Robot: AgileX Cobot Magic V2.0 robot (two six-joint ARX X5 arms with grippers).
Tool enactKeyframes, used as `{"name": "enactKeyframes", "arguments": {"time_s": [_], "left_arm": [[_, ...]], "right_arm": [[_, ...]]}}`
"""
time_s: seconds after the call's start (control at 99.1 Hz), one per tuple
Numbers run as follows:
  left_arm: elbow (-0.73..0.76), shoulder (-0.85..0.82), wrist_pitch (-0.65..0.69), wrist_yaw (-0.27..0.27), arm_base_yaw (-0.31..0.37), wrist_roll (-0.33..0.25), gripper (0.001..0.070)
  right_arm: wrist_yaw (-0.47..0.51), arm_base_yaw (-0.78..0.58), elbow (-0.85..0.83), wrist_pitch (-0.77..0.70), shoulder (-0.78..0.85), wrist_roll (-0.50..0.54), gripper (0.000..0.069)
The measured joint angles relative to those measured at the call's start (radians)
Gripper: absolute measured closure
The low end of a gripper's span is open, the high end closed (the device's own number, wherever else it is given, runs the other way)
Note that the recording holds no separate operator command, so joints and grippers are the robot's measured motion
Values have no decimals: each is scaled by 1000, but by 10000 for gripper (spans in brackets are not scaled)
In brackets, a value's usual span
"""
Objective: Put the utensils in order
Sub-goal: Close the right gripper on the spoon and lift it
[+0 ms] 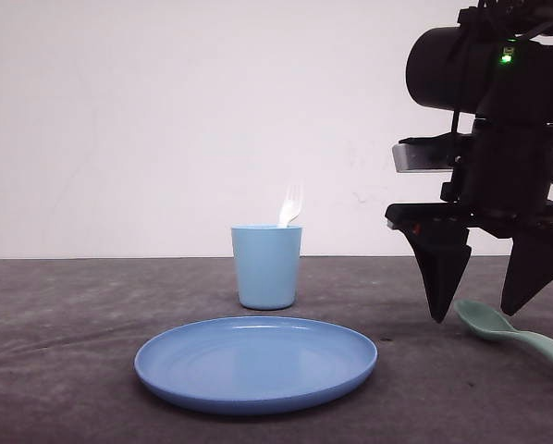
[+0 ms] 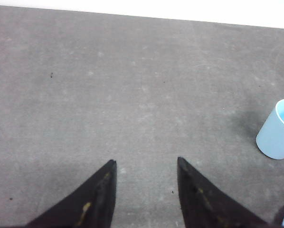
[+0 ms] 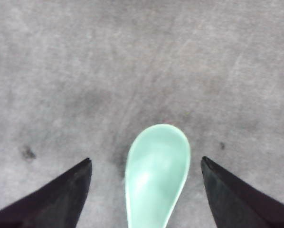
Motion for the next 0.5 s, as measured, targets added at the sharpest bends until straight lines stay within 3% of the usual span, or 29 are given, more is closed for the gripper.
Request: {"name": "enactKeyframes", "arguments": {"time_s": [0.505], "left_arm": [[0,0,5,0,0,-3,476]], "right_arm": [[-4,-1,0,-5,30,1,280]]}}
